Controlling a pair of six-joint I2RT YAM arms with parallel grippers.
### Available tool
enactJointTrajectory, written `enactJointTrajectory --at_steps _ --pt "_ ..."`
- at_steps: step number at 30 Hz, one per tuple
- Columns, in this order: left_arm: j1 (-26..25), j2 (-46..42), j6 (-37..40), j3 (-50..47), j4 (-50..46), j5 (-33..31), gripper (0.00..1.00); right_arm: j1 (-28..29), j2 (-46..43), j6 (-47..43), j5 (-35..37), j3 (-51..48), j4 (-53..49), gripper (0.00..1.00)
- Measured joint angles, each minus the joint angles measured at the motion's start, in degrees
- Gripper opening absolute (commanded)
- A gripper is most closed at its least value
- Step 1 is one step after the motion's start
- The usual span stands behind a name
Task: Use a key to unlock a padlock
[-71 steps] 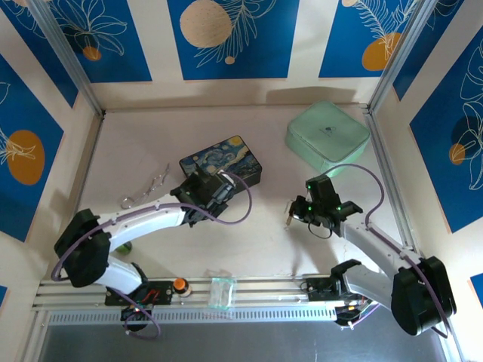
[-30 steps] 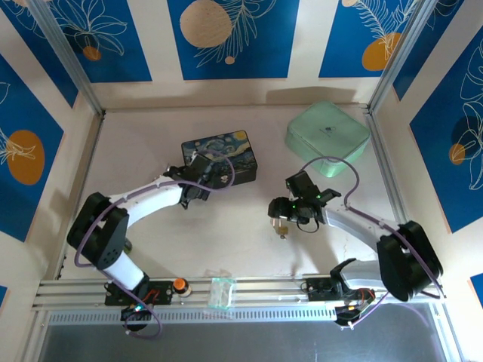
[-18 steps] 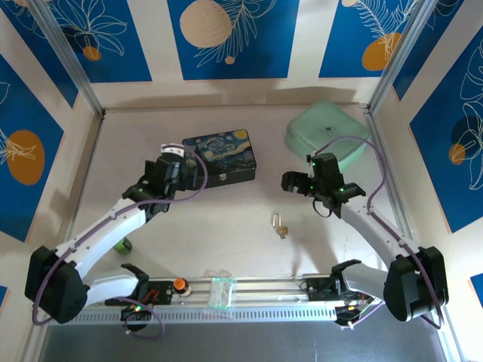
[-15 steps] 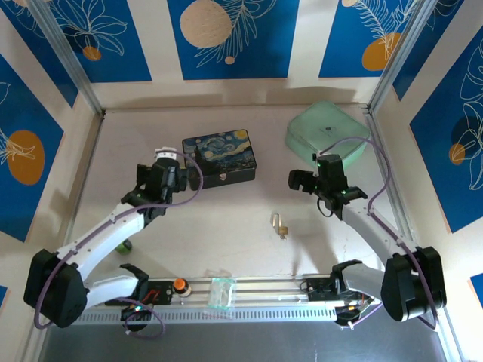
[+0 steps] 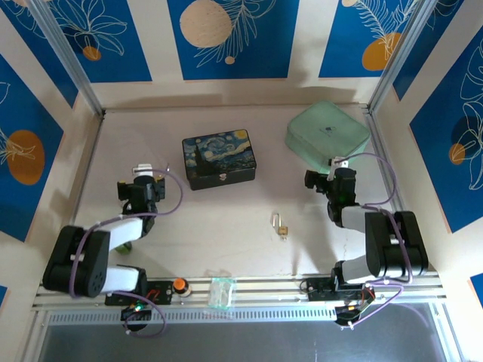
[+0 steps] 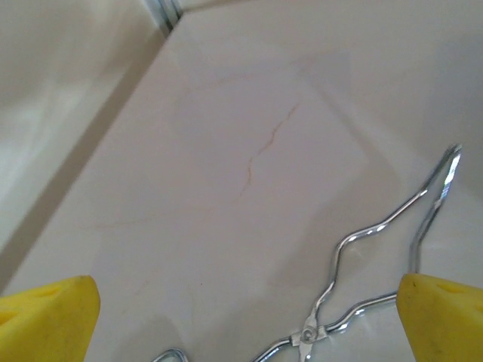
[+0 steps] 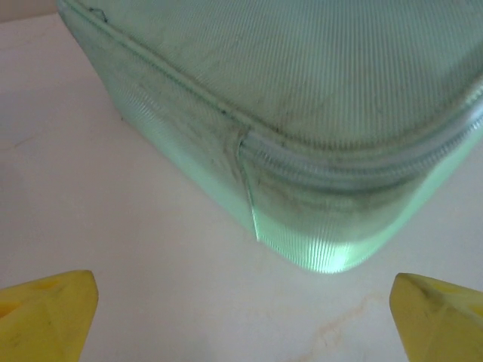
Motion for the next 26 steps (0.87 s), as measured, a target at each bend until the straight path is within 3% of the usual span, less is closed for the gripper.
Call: enactJointTrajectory --at_steps 4,12,26 --pt "3.0 5.6 -0.9 -0.6 9.6 6.1 0.99 0.1 4.0 -1.1 -2.7 0.1 4.5 0.99" --pt "3.2 11.4 0.2 0.4 16.7 17.7 0.99 0.7 4.2 -1.9 -4.1 0.1 7.1 0.99" --pt "3.3 11.5 0.3 0.4 19.5 20.8 1.00 0.7 4.2 -1.9 -4.4 0.1 7.1 0.99"
